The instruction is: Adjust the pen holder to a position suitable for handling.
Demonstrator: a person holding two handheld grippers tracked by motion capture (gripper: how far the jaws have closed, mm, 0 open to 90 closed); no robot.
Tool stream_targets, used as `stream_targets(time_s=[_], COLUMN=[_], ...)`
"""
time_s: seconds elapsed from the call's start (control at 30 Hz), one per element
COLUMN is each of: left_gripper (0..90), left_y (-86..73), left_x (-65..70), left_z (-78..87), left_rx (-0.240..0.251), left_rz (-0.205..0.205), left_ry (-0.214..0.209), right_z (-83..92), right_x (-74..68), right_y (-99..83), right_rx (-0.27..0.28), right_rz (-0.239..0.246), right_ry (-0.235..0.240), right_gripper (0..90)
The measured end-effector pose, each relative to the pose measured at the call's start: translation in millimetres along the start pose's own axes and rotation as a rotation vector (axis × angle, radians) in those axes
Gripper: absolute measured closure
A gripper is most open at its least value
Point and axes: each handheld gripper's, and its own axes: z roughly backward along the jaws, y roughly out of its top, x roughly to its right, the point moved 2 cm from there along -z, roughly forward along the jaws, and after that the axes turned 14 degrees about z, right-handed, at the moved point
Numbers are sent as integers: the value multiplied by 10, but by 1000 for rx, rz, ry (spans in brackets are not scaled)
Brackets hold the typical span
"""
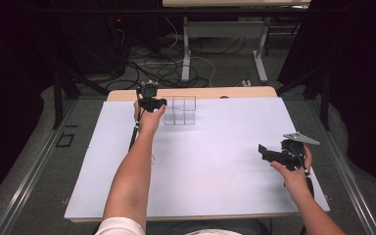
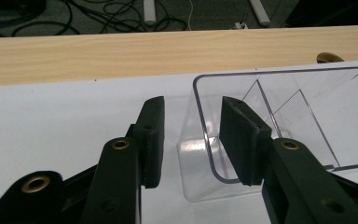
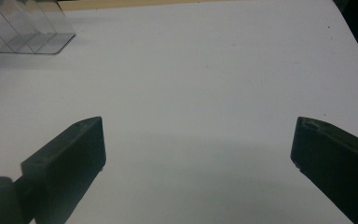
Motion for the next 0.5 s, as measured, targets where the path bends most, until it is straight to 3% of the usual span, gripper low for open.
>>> stream_targets(time_s=[0.2, 0.5], left_gripper=[684, 841], left_y=[-23, -55], left_x=[-11, 59], left_z=[-38, -35], left_rx=[-35, -28], left_rz=[20, 12], left_ry=[6, 13], right_z=[-9, -21], right_x=[0, 6], right_y=[-13, -22], right_rx=[-6, -14], right_rz=[-5, 1], right_ry=[7, 16], right_gripper=[34, 44])
